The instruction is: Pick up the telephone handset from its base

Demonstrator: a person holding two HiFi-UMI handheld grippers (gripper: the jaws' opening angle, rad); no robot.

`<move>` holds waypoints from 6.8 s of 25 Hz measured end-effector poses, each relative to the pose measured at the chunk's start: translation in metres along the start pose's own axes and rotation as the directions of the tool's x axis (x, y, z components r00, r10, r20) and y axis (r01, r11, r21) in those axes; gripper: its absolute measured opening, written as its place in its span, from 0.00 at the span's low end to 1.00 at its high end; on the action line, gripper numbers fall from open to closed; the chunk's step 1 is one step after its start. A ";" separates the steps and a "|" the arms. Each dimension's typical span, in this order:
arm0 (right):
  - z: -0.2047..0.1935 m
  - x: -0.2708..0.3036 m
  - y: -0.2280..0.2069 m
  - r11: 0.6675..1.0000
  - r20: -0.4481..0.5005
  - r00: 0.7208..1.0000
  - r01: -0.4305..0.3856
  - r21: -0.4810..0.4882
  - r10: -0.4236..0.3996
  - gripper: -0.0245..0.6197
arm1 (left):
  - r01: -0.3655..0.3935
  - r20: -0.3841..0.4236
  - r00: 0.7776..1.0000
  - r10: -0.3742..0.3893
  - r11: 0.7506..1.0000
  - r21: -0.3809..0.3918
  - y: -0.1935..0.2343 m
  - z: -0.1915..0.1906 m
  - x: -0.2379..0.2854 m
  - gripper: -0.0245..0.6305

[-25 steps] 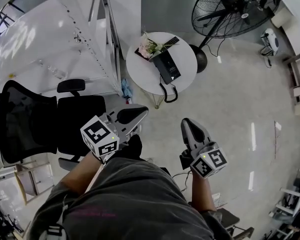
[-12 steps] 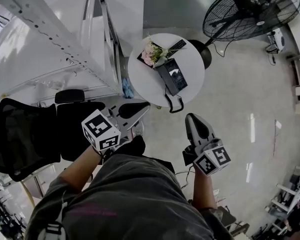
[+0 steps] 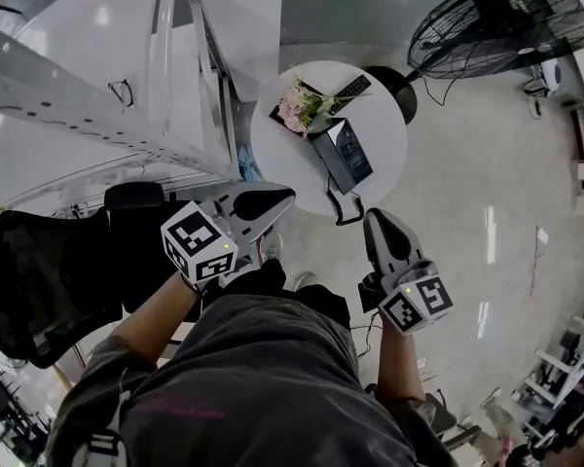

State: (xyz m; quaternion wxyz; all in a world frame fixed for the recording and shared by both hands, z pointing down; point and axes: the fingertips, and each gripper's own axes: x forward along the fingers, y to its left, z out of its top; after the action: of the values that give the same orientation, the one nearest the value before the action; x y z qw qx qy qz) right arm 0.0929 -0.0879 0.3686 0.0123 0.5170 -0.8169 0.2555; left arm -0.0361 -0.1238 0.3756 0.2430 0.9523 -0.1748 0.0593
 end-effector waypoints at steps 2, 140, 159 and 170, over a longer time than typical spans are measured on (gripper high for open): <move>-0.001 0.008 -0.005 1.000 -0.013 1.000 0.001 -0.003 -0.001 0.07 | -0.002 -0.006 1.000 0.002 1.000 -0.009 0.008 -0.002 0.005 0.06; 0.063 0.008 -0.016 0.987 0.075 0.989 -0.119 -0.112 0.128 0.07 | 0.068 0.261 0.965 -0.024 0.985 -0.161 -0.021 0.057 0.006 0.15; 0.090 0.005 0.014 0.980 0.125 0.983 -0.109 -0.169 0.131 0.07 | 0.107 0.274 0.958 -0.083 0.991 -0.076 -0.030 0.090 -0.016 0.15; 0.100 0.006 0.016 0.971 0.118 0.980 -0.135 -0.196 0.160 0.07 | 0.106 0.286 0.955 -0.082 0.992 -0.071 -0.033 0.097 -0.011 0.15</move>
State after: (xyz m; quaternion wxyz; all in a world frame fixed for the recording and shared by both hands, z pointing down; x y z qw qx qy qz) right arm 0.1012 -0.1304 0.2764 -0.0125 0.4671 -0.8725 0.1428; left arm -0.0319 -0.1406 0.2738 0.2588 0.9469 -0.1646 -0.0964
